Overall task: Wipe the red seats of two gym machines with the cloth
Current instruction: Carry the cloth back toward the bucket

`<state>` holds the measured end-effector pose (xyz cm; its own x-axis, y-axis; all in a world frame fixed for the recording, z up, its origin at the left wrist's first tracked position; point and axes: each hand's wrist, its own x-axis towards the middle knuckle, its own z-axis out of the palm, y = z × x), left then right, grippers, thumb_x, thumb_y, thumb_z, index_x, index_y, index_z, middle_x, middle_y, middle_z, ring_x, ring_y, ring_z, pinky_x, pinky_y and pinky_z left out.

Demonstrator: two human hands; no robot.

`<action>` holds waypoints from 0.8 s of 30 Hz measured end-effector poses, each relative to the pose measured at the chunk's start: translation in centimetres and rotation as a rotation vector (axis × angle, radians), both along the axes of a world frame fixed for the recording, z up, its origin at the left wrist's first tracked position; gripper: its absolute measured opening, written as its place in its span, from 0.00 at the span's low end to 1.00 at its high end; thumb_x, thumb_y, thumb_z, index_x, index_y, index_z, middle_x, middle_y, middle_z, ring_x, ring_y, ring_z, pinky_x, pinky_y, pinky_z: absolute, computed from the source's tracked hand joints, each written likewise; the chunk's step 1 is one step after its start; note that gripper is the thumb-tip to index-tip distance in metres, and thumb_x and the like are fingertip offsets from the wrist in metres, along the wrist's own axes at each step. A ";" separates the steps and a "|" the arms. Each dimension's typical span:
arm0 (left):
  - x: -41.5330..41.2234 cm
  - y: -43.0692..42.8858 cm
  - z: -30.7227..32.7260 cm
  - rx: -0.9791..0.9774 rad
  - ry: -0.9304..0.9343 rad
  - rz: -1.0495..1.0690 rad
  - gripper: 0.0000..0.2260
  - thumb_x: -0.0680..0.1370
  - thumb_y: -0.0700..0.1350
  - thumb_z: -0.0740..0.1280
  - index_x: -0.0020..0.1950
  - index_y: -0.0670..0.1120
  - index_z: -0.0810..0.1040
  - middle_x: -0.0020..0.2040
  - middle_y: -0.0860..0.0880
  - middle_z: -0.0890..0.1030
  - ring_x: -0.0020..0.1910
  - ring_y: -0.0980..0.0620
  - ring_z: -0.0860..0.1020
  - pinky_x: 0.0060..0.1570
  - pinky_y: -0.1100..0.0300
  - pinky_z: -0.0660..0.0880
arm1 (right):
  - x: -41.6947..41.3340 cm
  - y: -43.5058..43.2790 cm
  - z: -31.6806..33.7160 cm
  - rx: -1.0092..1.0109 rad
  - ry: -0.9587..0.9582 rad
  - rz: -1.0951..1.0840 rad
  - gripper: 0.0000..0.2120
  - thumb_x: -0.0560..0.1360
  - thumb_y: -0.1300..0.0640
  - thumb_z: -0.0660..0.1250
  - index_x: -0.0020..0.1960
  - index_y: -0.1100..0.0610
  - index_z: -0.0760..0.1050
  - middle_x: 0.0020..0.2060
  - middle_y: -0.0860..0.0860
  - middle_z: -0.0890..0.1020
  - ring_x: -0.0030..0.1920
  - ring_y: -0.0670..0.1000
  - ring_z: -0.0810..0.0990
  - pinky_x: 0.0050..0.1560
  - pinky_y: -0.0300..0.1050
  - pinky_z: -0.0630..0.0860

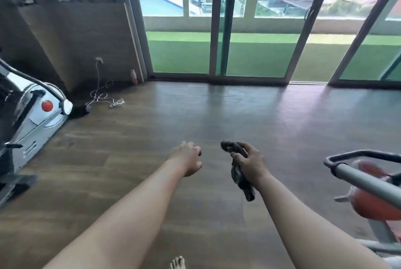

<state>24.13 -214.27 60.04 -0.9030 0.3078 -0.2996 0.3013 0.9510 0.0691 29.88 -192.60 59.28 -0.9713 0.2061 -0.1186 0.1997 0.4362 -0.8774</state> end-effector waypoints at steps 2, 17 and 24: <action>-6.2 1.1 0.3 -0.024 -0.005 -0.062 0.22 0.81 0.57 0.64 0.74 0.53 0.73 0.73 0.46 0.73 0.74 0.43 0.68 0.70 0.48 0.71 | -4.8 0.6 0.3 -0.026 0.002 -0.080 0.14 0.76 0.53 0.72 0.59 0.39 0.79 0.49 0.45 0.85 0.53 0.50 0.83 0.56 0.46 0.77; -43.9 25.4 0.7 -0.012 0.004 -0.386 0.21 0.82 0.55 0.66 0.75 0.53 0.72 0.73 0.48 0.72 0.75 0.45 0.67 0.69 0.48 0.72 | -35.3 21.9 0.9 -0.062 -0.034 -0.416 0.11 0.76 0.56 0.71 0.54 0.40 0.80 0.43 0.41 0.84 0.47 0.45 0.82 0.50 0.38 0.72; -57.6 40.8 1.6 0.033 0.012 -0.506 0.20 0.82 0.54 0.65 0.74 0.53 0.73 0.72 0.48 0.73 0.74 0.45 0.68 0.66 0.48 0.72 | -47.5 35.8 1.7 -0.039 -0.055 -0.545 0.13 0.77 0.55 0.72 0.61 0.46 0.81 0.48 0.48 0.84 0.52 0.50 0.80 0.50 0.38 0.69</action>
